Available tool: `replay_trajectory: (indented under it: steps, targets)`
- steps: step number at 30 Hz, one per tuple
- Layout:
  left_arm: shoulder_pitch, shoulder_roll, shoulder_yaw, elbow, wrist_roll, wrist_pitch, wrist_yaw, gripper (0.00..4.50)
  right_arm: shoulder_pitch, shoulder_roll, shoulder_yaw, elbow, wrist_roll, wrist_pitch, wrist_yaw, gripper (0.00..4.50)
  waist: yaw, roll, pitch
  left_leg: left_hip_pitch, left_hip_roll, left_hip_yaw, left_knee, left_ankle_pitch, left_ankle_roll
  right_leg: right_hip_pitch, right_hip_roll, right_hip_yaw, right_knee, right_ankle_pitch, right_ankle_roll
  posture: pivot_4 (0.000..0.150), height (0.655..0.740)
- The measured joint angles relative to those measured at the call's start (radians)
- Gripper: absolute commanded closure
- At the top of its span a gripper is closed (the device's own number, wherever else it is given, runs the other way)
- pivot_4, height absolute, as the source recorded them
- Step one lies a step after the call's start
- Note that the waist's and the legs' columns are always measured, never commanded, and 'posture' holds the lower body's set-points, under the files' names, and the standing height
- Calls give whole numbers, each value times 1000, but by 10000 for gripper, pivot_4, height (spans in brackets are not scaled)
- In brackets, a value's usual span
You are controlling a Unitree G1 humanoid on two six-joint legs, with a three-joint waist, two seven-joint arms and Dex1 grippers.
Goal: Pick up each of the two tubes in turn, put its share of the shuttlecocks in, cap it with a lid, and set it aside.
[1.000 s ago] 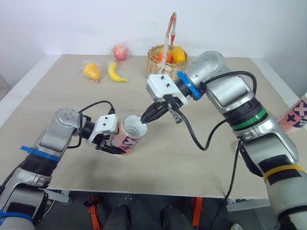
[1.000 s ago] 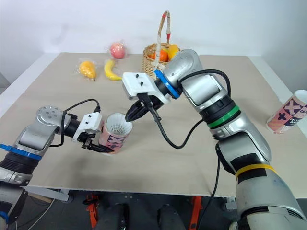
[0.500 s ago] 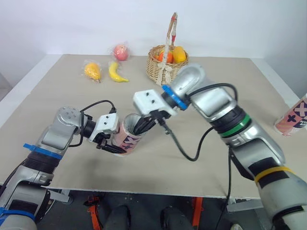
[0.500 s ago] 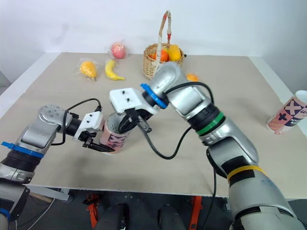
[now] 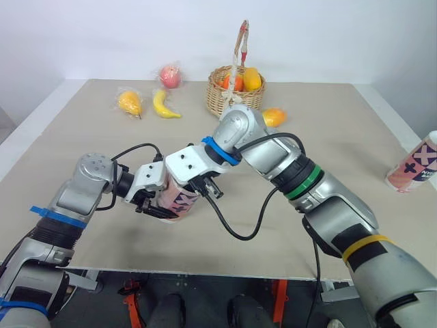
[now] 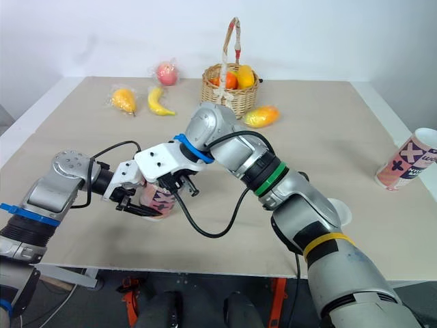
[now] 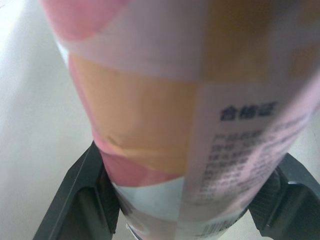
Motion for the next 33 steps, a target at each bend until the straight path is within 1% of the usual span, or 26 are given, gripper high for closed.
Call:
replay_trajectory:
  steps: [3, 4, 6, 7, 10, 13, 17, 18, 19, 20, 23, 24, 27, 30, 31, 33]
  targets:
    - [0, -3, 0, -5, -1, 0, 0, 15981, -6, -4, -35, 21, 60, 48, 23, 44114, 1, 0, 0, -2, -1, -1, 0, 0, 0, 0, -1, 0, 0, 0, 1, 1500, 7400]
    - [0, -5, 0, -7, -2, -1, 0, 15981, -24, -16, -58, 36, 110, 72, 26, 44114, 1, 0, 0, -4, -1, -1, 0, 0, 0, -1, -2, 0, 0, 1, 1, 1500, 7400]
    - [0, -9, 0, -7, -2, -1, -1, 15981, -54, -40, -86, 43, 154, 87, 27, 44114, 1, 0, 0, -4, -1, -2, 0, 0, 0, -1, -3, 0, 0, 3, 4, 1500, 7400]
    - [-1, -13, 0, -7, -2, -1, -2, 15981, -88, -71, -107, 47, 195, 94, 28, 44114, 2, 0, 0, -5, -2, -2, 0, 0, 0, -1, -4, 0, 0, 3, 4, 1500, 7400]
    - [-1, -21, 0, -4, -1, -3, -2, 15981, -102, -114, -125, 46, 240, 98, 29, 44114, 2, 0, 0, -5, -4, -2, 0, 0, 0, -1, -7, -1, -1, 2, 4, 1500, 7400]
    - [-3, -27, 0, -1, -1, -6, -2, 15981, -91, -167, -122, 37, 266, 94, 29, 44114, 2, 0, 0, -6, -5, 2, 1, 0, 0, -1, -11, -2, -1, 2, 6, 1500, 7400]
    - [-4, -32, 2, 0, -2, -13, -2, 15981, -60, -238, -130, 24, 256, 75, 29, 44114, 2, 0, 0, -7, -8, 4, 1, 0, 0, -1, -15, -2, -1, 0, 9, 1500, 7400]
    - [-4, -37, 3, 0, -3, -16, 0, 15981, -32, -258, -152, -5, 255, 69, 22, 44114, 3, 0, 0, -8, -9, 3, 0, 0, 0, -1, -15, -2, -1, 0, 10, 1500, 7400]
    - [8, -48, 16, -1, -13, -22, 12, 15981, 36, -302, -221, -65, 258, 57, -16, 44114, 7, 0, 0, -12, -9, 4, 2, 1, 0, -2, -17, -3, -2, -1, 12, 1500, 7400]
    - [9, -52, 19, -2, -17, -23, 14, 15981, 52, -313, -236, -74, 258, 60, -27, 44114, 7, 0, 0, -13, -9, 4, 2, 1, 0, -3, -17, -3, -2, 0, 12, 1500, 7400]
    - [26, -94, 30, -14, -29, -24, 59, 15981, 156, -350, -329, -181, 285, 85, -93, 44114, 13, -1, 1, -15, -9, 3, 2, 1, 0, -3, -18, -3, -3, -1, 13, 1500, 7400]
    - [44, -141, 43, -32, -62, -19, 85, 15981, 258, -387, -411, -281, 317, 132, -147, 44114, 22, -2, 1, -17, -10, 2, 2, 0, 0, -3, -18, -5, -4, -1, 14, 1500, 7400]
    - [79, -207, 48, -66, -119, -10, 125, 15981, 434, -486, -533, -393, 354, 233, -221, 44114, 27, -4, 4, -22, -10, 1, 2, 0, 0, -8, -19, -5, -3, -1, 14, 1500, 7400]
    - [84, -244, 59, -95, -149, -4, 170, 15981, 554, -581, -634, -480, 372, 298, -270, 44114, 22, -2, 6, -20, -10, 2, 0, -1, 1, -8, -16, -4, -3, -1, 12, 1500, 7400]
    - [86, -253, 60, -103, -158, -4, 179, 15981, 572, -599, -650, -485, 372, 307, -275, 44114, 21, -2, 6, -19, -10, 2, 0, -1, 1, -8, -15, -4, -3, -1, 11, 1500, 7400]
    - [90, -308, 56, -102, -174, -4, 209, 15981, 675, -693, -690, -482, 350, 296, -284, 44114, 22, -2, 6, -17, -10, 2, 0, -1, 1, -5, -14, -5, -3, -1, 11, 1500, 7400]
